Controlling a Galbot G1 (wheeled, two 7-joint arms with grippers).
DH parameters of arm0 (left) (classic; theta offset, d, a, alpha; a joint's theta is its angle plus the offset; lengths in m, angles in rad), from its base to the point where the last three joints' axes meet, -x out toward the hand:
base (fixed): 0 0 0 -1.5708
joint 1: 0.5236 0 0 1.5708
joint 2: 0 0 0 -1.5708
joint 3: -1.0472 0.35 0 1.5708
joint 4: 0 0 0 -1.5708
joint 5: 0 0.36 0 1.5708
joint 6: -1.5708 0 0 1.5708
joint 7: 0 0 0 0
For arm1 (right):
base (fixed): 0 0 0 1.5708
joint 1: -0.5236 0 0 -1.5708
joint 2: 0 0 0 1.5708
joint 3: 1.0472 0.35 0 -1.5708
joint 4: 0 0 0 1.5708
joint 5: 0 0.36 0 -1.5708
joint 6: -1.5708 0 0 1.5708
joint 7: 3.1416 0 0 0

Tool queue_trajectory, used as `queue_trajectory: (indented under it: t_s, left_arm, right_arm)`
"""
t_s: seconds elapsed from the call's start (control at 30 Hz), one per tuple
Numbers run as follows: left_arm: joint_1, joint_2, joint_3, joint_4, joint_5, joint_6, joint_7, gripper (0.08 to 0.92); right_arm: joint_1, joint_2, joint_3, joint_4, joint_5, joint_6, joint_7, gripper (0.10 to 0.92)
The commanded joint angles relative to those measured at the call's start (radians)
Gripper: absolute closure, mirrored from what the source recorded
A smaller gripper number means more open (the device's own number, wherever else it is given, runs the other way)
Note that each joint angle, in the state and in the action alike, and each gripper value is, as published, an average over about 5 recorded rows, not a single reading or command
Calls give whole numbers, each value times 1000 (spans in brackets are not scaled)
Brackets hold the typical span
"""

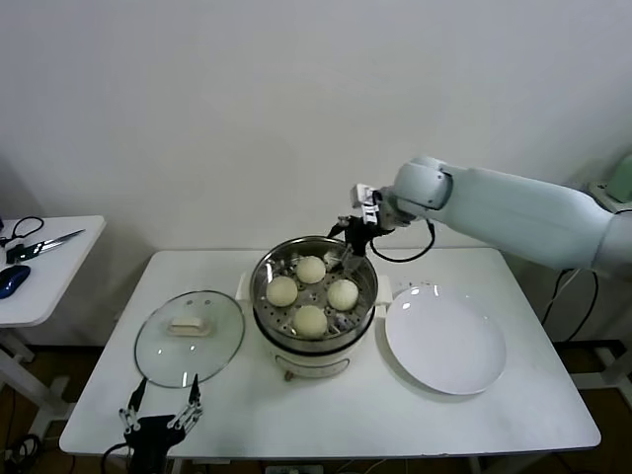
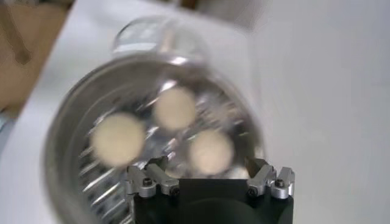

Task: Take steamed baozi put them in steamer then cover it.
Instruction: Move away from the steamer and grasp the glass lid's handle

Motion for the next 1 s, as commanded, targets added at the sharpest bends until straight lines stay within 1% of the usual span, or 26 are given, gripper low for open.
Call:
queue_trajectory:
  t_s: [0.03,0.13,0.27,0.37,0.5,0.7,0.9,1.0]
  left_arm:
    - [-7,3,3,-4,-5,4,-2,177]
    - [-19,19,-4,0,-6,-5,14,177]
    - [-34,45,-15,9,13,-8,48,177]
    - [-50,56,-19,10,36,-11,60,177]
    - [-63,72,-20,4,46,-12,71,177]
    - [-98,96,-35,34,145,-73,100,177]
    - [-119,115,-35,72,174,-100,85,177]
    - [-117,124,-32,87,197,-122,72,177]
  right_arm:
    - [-487,-309,605,175,13,64,456,203]
    - [-716,-372,843,234,-21,91,491,203]
    - [-1124,-395,1283,290,-98,127,500,203]
    - [-1414,-352,1555,313,-140,175,484,203]
    - [-1708,-234,1817,332,-193,280,440,203]
    - [-1942,-21,1952,325,-243,505,372,203]
    - [-2022,137,1933,303,-261,701,364,203]
    - [-2050,197,1908,294,-298,765,370,203]
